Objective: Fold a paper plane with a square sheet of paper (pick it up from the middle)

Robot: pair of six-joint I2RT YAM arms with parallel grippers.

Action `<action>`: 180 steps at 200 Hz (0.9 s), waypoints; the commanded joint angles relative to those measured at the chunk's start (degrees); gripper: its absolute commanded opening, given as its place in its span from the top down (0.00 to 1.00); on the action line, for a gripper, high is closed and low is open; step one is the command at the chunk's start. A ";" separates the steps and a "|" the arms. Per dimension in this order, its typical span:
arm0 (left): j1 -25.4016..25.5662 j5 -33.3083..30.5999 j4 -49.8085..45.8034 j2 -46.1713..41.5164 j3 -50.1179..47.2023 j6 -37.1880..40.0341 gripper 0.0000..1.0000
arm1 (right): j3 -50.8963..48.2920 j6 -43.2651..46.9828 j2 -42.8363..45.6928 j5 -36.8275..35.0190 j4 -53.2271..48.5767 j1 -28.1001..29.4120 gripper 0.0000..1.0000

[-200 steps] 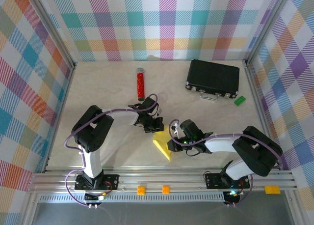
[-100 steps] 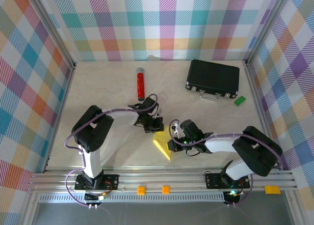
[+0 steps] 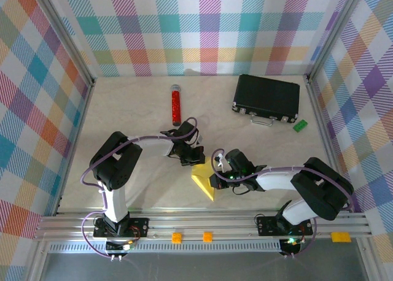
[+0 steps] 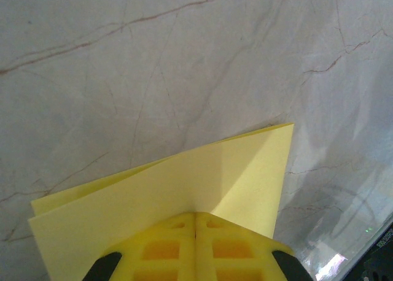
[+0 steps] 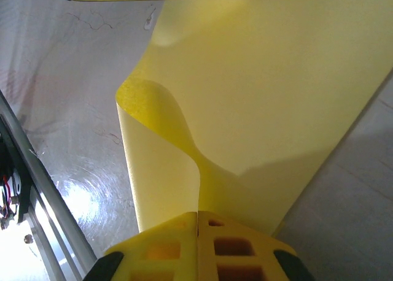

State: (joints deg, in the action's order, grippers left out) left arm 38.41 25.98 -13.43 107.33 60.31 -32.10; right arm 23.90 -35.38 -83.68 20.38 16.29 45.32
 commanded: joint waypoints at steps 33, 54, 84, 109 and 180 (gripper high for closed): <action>0.61 -2.07 -3.35 0.78 -0.24 -0.16 1.00 | 1.57 0.28 -0.41 -0.43 -1.05 -0.42 0.96; 0.61 -2.13 -3.26 0.73 -0.36 -0.16 1.00 | 1.58 0.26 -0.69 -0.68 -1.29 -0.41 0.96; 0.63 -2.11 -3.27 0.60 -0.46 -0.19 1.00 | 1.40 0.30 -0.95 -0.96 -1.23 -0.41 0.96; 0.65 -2.16 -3.22 0.59 -0.46 -0.25 1.00 | 1.44 0.27 -1.29 -0.96 -1.09 -0.38 0.96; 0.59 -2.15 -3.05 0.63 -1.06 -0.22 1.00 | 1.63 0.63 -2.93 -1.57 -2.60 -0.41 0.97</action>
State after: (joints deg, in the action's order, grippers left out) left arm 38.41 25.96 -13.41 107.33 60.31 -32.10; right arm 24.56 -35.35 -85.30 19.97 15.38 45.32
